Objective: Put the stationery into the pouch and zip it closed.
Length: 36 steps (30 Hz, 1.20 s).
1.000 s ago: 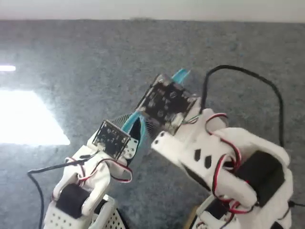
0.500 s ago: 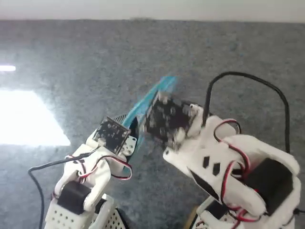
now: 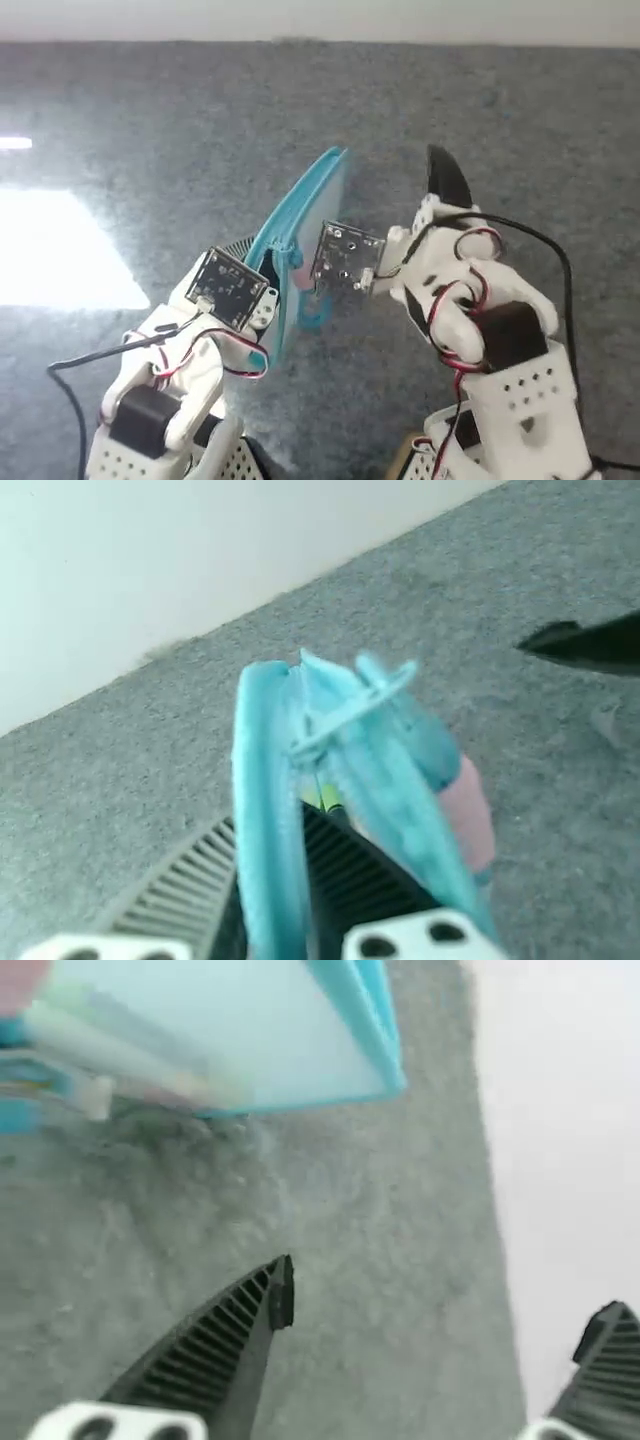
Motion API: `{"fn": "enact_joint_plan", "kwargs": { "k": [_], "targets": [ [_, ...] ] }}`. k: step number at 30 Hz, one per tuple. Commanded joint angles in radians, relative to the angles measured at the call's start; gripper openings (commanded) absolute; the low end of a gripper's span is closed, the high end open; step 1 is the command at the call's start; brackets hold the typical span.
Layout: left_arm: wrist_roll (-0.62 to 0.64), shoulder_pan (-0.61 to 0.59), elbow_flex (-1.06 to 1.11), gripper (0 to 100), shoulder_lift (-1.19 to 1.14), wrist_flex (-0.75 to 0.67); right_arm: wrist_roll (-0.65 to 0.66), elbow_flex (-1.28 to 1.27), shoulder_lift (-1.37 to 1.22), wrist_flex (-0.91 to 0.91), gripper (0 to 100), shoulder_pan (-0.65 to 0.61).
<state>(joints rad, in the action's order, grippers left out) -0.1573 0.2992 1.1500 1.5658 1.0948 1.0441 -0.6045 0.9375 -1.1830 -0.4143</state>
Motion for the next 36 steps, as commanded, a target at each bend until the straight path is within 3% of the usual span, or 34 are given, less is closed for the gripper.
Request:
{"fn": "enact_joint_plan", "kwargs": {
  "k": [1, 6, 10, 19, 27, 36],
  "targets": [
    [-0.043, 0.034, -0.064, 1, -0.011, 0.057, -0.095, 0.018, -0.061, 0.081, 43.3, 0.015],
    [-0.081, 0.091, -0.071, 1, -0.011, 0.118, -0.236, 0.117, -0.143, 0.193, 43.3, -0.045],
    [-0.087, 0.092, -0.125, 1, -0.009, 0.158, -0.147, 0.147, -0.269, 0.229, 43.3, -0.113],
    [-0.235, 0.092, -0.179, 1, 0.129, 0.321, 0.057, 0.199, -0.375, 0.225, 43.7, -0.165],
    [-0.239, 0.086, -0.176, 1, 0.146, 0.325, 0.123, 0.209, -0.245, 0.012, 43.7, -0.199],
    [-0.238, 0.086, -0.176, 1, 0.138, 0.325, 0.400, 0.212, -0.087, -0.283, 41.6, -0.251]
  ]
}}
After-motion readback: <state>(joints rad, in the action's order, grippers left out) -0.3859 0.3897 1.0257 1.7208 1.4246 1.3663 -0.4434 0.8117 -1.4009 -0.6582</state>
